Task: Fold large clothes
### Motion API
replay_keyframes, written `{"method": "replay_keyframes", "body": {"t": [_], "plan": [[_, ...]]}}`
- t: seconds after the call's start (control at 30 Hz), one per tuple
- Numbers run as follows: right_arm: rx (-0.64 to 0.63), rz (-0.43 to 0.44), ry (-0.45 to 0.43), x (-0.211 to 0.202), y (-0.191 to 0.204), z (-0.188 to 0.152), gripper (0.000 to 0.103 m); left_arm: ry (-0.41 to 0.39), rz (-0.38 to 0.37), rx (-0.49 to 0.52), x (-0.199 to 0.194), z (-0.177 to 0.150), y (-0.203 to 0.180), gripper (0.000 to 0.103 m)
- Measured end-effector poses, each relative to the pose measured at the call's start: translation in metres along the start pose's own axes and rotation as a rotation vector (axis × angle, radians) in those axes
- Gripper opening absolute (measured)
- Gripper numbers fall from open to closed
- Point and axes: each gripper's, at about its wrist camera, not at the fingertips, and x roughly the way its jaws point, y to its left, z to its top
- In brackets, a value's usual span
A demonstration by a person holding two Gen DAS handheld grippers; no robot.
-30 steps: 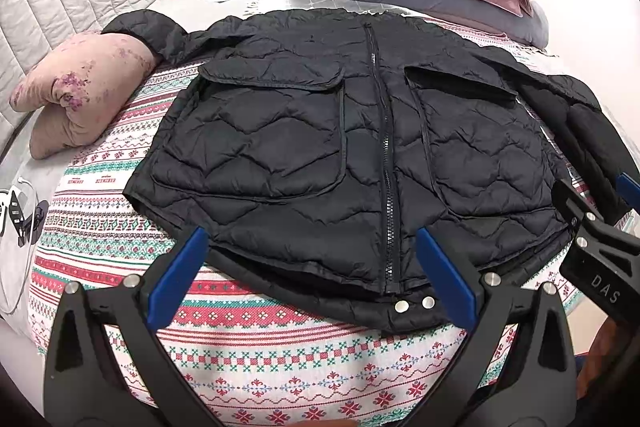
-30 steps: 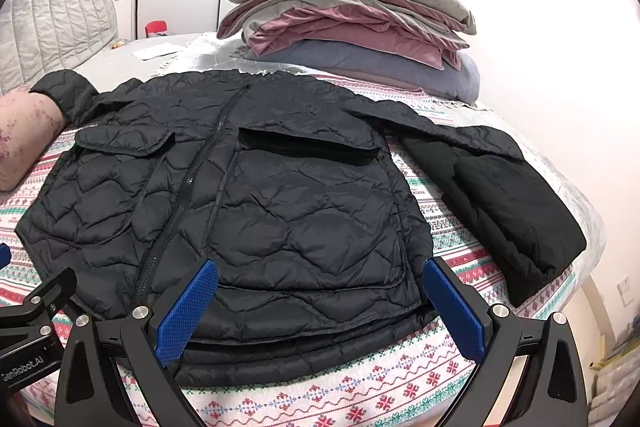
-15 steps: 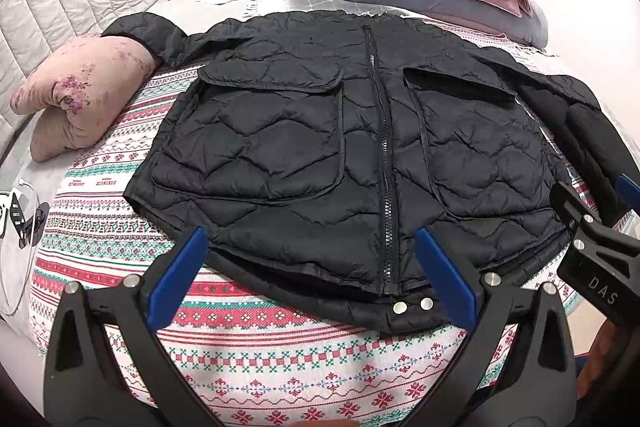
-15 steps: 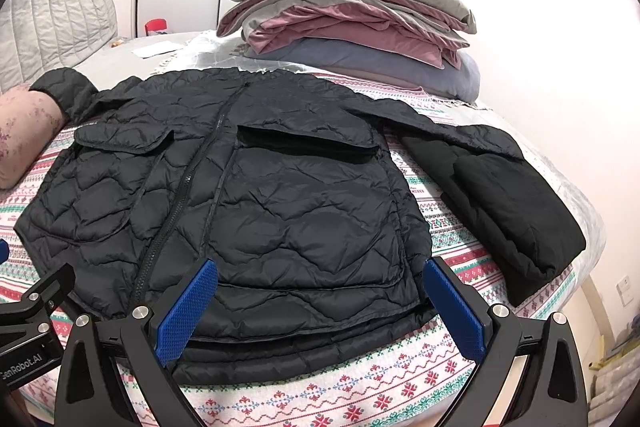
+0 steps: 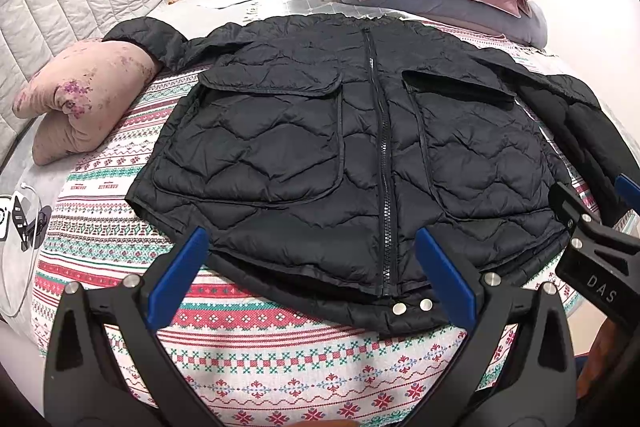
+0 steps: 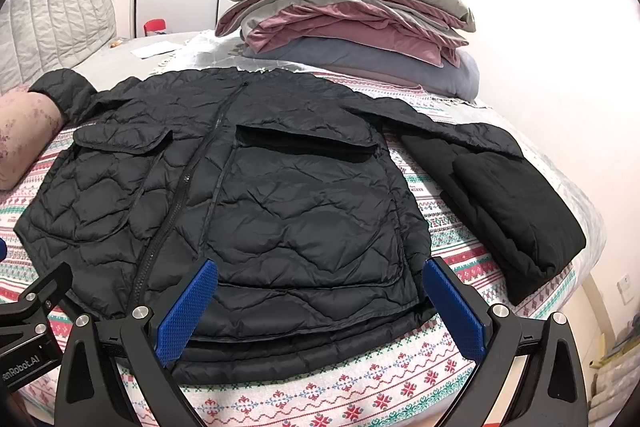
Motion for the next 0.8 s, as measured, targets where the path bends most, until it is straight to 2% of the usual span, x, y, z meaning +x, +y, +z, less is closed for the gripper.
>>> {"method": "replay_keyframes", "body": {"t": [0.27,0.33,0.4,0.5,0.57,0.63,0.67,0.8], "plan": [[-0.002,0.01,0.022,0.006,-0.001,-0.001,0.103,0.069,-0.026,-0.011,0.004,0.0,-0.002,0.103],[-0.001,0.035,0.075,0.014,-0.003,-0.002,0.103,0.083,-0.031,-0.015,0.007,0.002,0.002,0.103],[0.038,0.1,0.145,0.028,-0.013,-0.004,0.103,0.101,-0.022,-0.04,0.009,0.004,0.013,0.103],[0.106,0.099,0.195,0.041,-0.033,-0.006,0.103,0.089,0.001,-0.083,0.013,0.006,0.037,0.103],[0.143,0.083,0.178,0.046,-0.048,-0.007,0.103,0.091,0.027,-0.121,0.017,0.007,0.059,0.103],[0.186,0.087,0.195,0.057,-0.063,-0.009,0.103,0.098,0.052,-0.16,0.022,0.007,0.08,0.103],[0.219,0.114,0.219,0.063,-0.071,-0.011,0.103,0.12,0.071,-0.185,0.024,0.007,0.093,0.103],[0.436,0.24,0.336,0.089,-0.113,-0.026,0.103,0.119,0.107,-0.323,0.036,0.005,0.146,0.103]]}}
